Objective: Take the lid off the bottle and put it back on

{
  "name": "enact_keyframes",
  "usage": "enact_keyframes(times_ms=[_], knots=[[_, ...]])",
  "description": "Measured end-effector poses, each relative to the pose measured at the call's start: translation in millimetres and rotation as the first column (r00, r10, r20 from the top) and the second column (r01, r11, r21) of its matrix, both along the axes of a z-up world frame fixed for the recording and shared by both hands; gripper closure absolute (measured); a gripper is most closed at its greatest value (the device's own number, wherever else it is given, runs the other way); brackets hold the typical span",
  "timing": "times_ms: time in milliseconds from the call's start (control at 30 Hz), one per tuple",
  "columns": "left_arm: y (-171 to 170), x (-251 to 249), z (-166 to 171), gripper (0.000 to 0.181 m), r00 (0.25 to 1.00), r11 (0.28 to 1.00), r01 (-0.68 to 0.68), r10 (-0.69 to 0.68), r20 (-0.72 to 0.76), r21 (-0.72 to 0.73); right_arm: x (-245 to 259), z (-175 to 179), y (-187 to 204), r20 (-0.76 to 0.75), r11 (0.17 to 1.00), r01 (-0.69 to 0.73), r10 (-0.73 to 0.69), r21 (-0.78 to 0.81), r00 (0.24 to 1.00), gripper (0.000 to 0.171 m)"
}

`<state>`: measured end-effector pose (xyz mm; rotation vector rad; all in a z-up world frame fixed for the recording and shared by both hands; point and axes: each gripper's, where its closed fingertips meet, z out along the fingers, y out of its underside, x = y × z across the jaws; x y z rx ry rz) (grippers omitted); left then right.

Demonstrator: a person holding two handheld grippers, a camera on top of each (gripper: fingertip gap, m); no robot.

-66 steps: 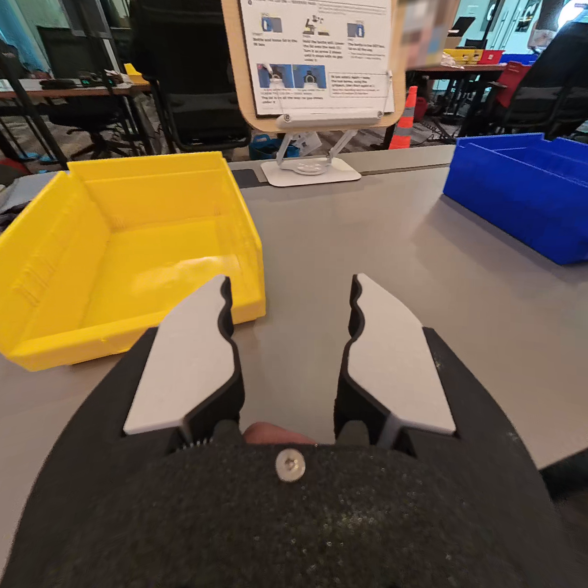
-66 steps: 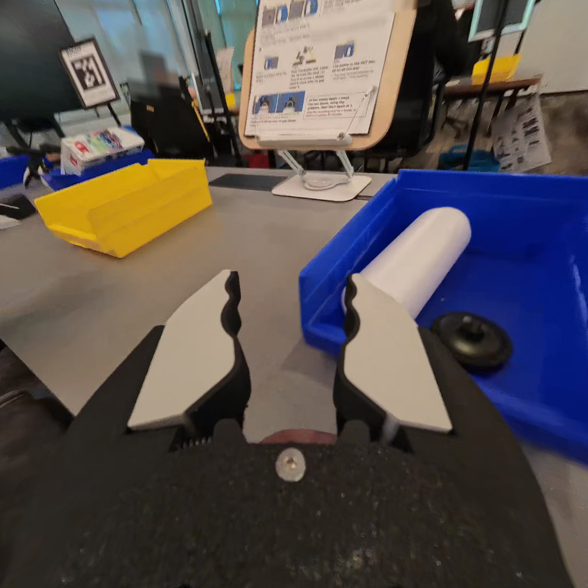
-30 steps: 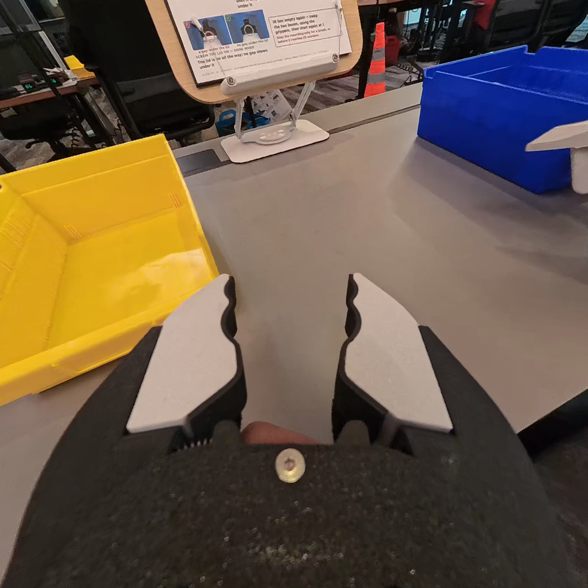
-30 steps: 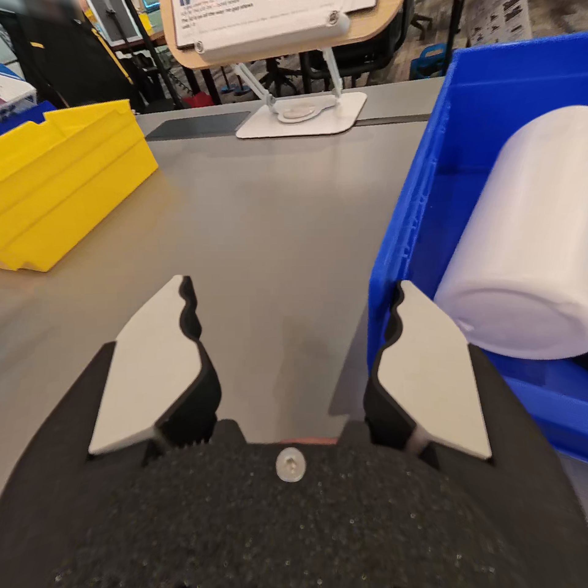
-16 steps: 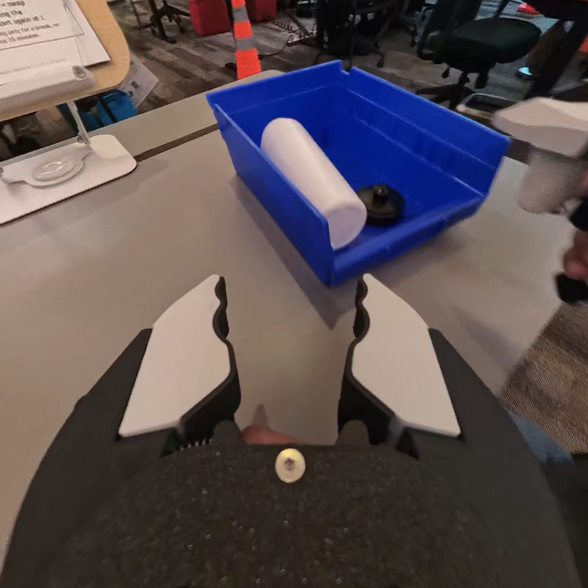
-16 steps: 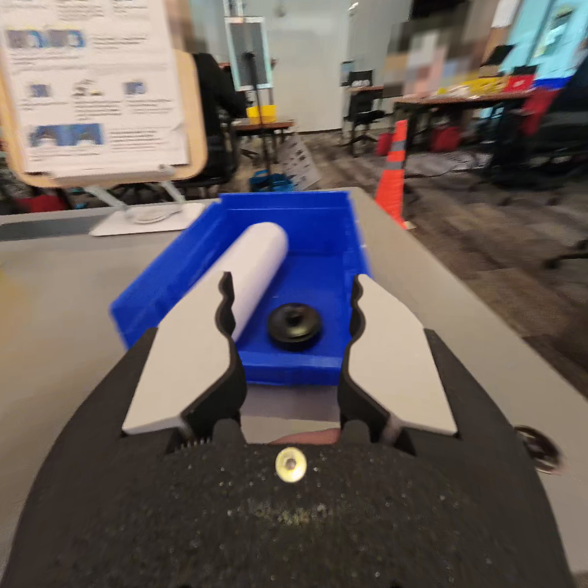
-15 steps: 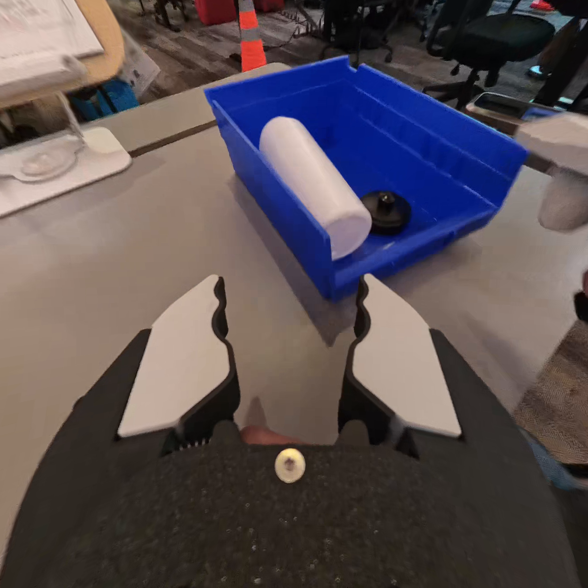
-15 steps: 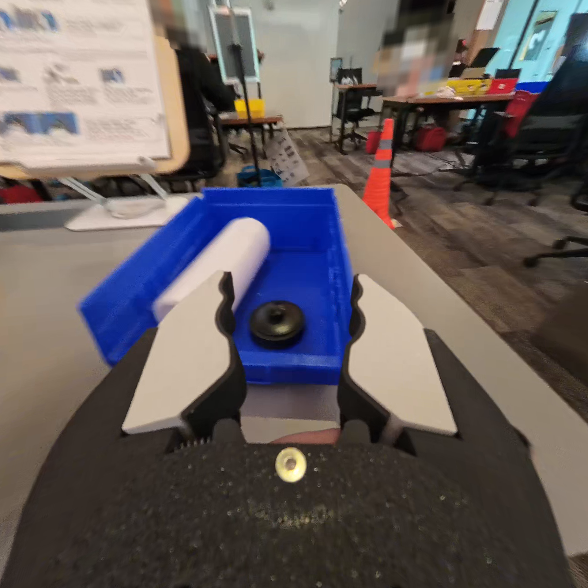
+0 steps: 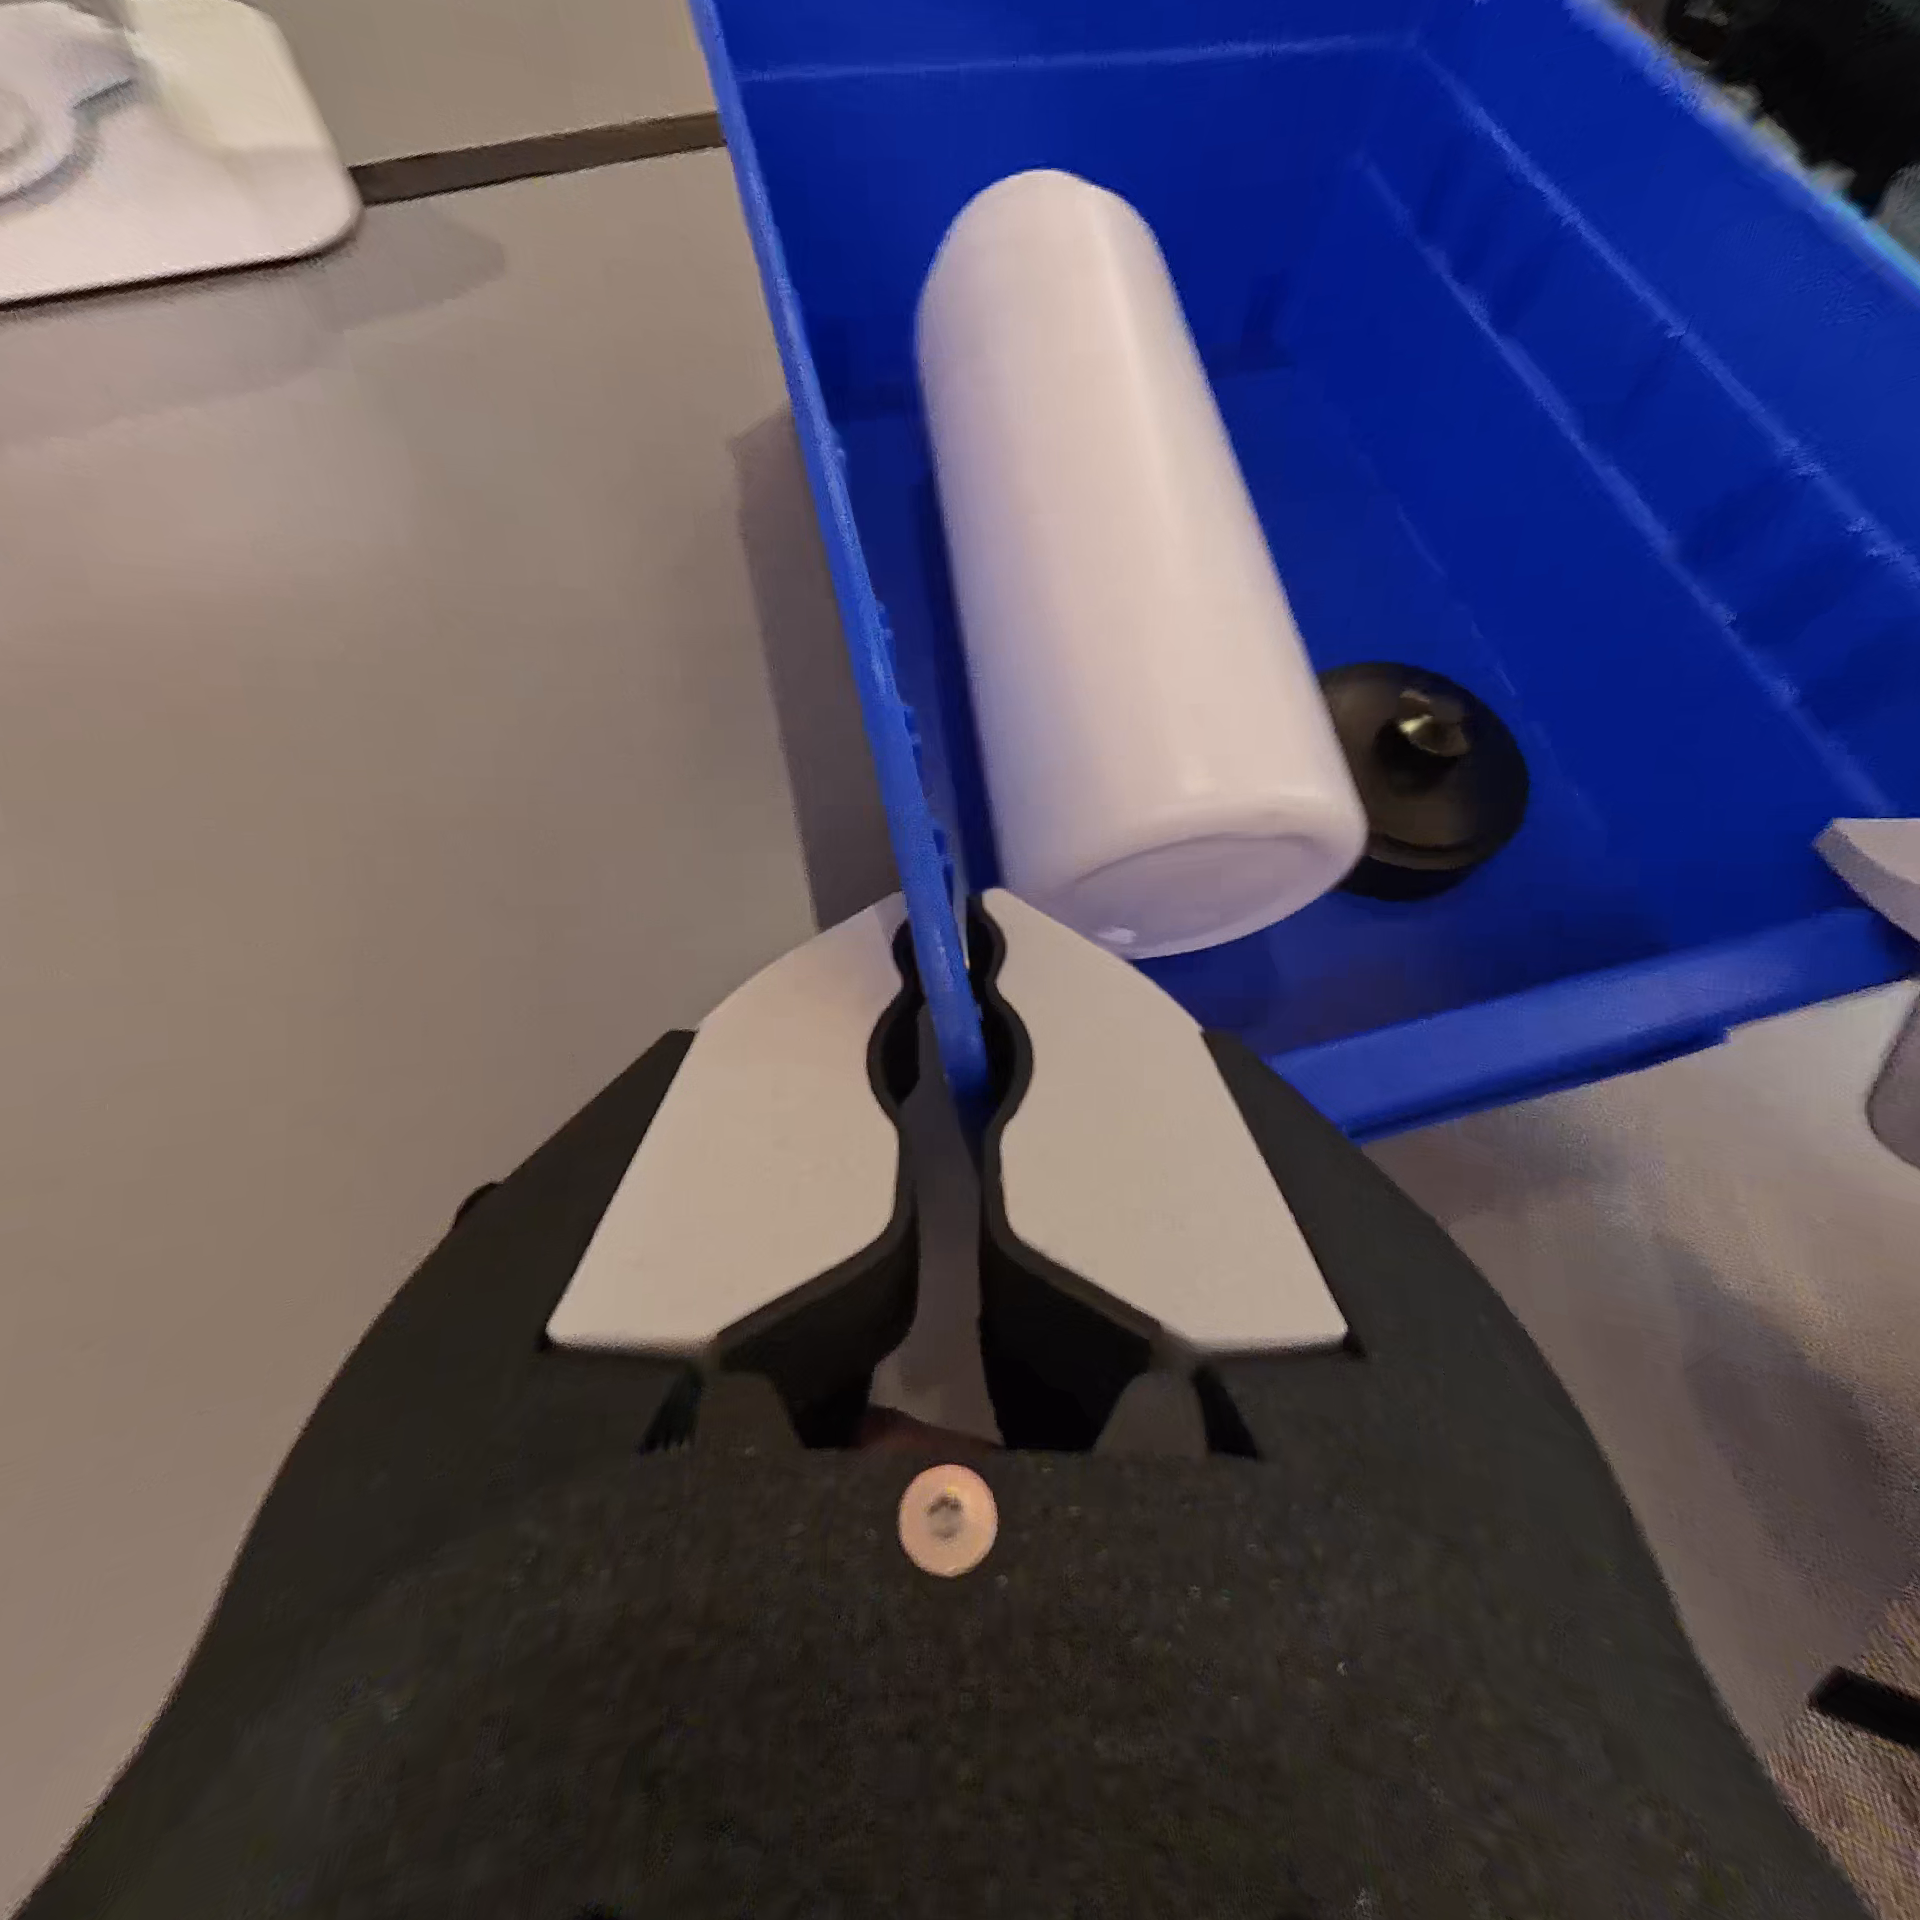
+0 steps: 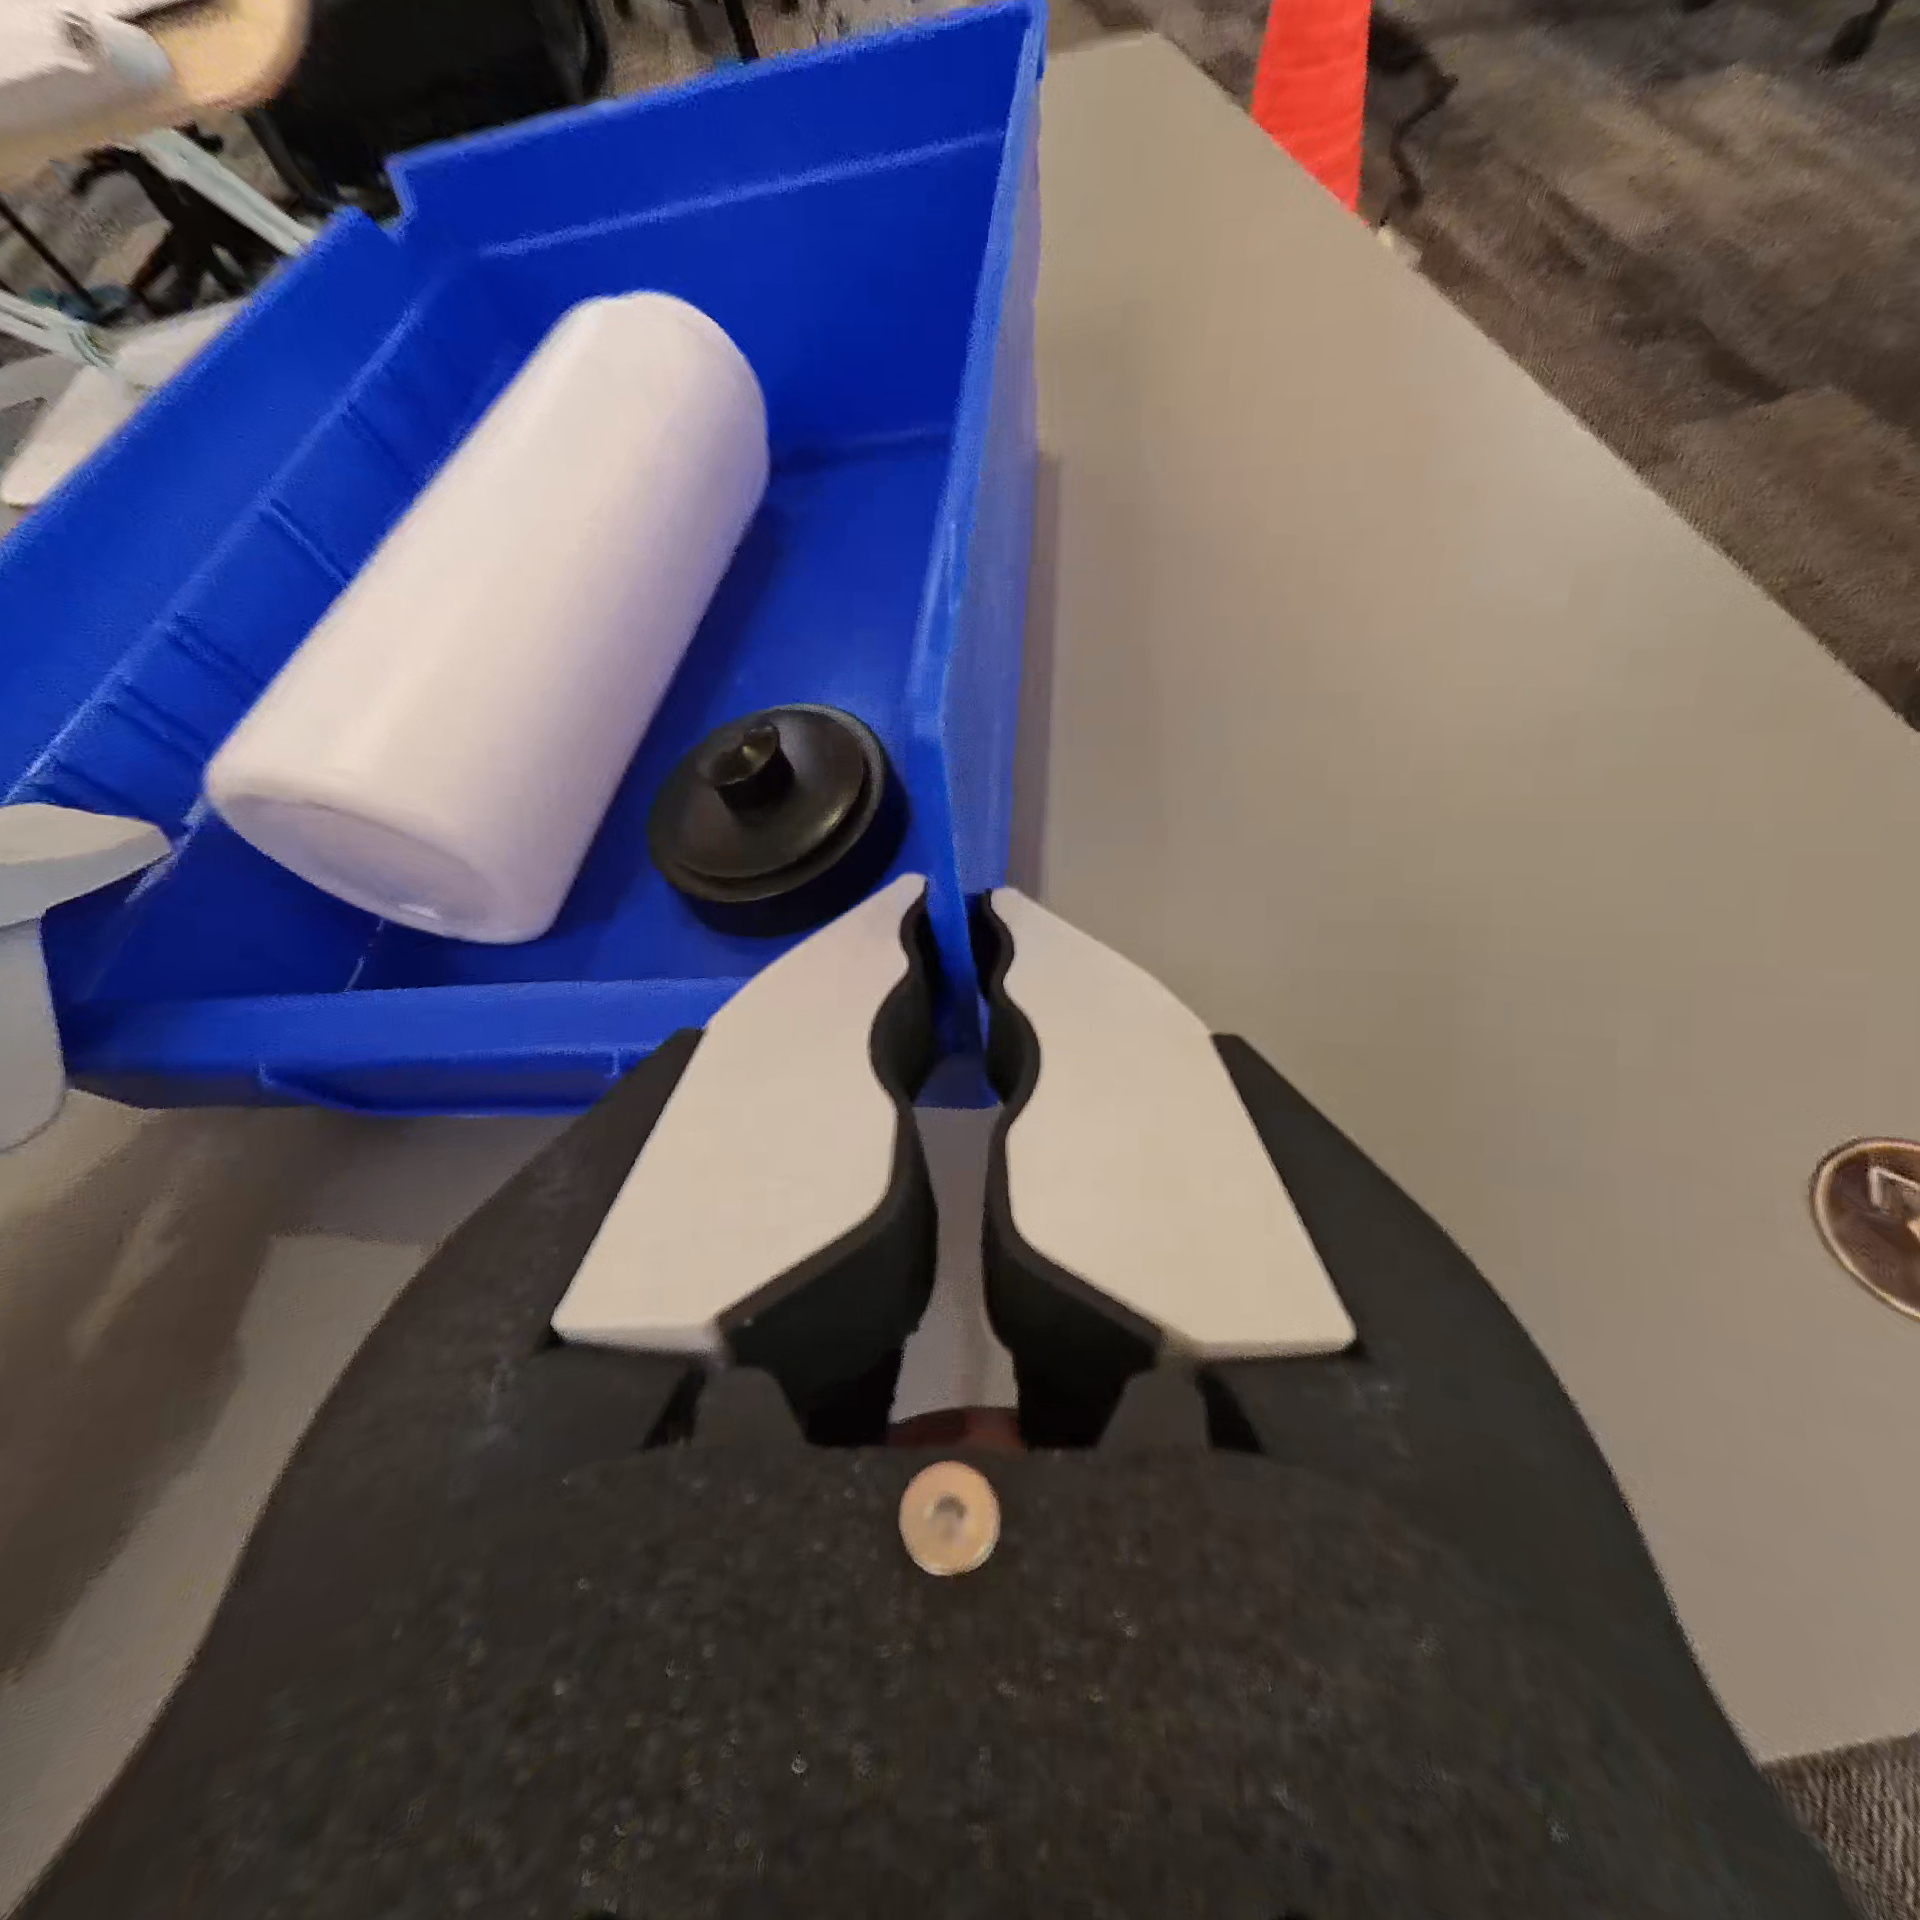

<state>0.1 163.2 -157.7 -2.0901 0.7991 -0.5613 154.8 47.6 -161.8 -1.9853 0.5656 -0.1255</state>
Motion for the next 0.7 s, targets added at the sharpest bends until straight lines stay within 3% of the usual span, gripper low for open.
enact_keyframes(times_ms=[300,500,633,700], knots=[[55.2,-136.3,45.8,0.177,0.979,0.972,-0.2,0.203,-0.017,0.127,-114.3,36.9,79.7,0.077,0.977,-0.193,0.187,0.094,0.979,0.166],[78.2,-217.9,18.3,0.177,0.948,0.947,-0.311,0.316,-0.05,0.081,-189.8,17.5,129.6,0.072,0.945,-0.328,0.326,0.019,0.943,0.166],[84.3,-242.2,-4.7,0.177,0.938,0.941,-0.326,0.334,-0.093,0.09,-217.3,-16.1,137.0,0.016,0.914,-0.397,0.4,-0.082,0.916,0.166],[83.6,-241.9,-4.6,0.176,0.945,0.945,-0.313,0.32,-0.063,0.097,-219.8,-18.1,138.6,0.031,0.914,-0.402,0.404,-0.053,0.914,0.166]])
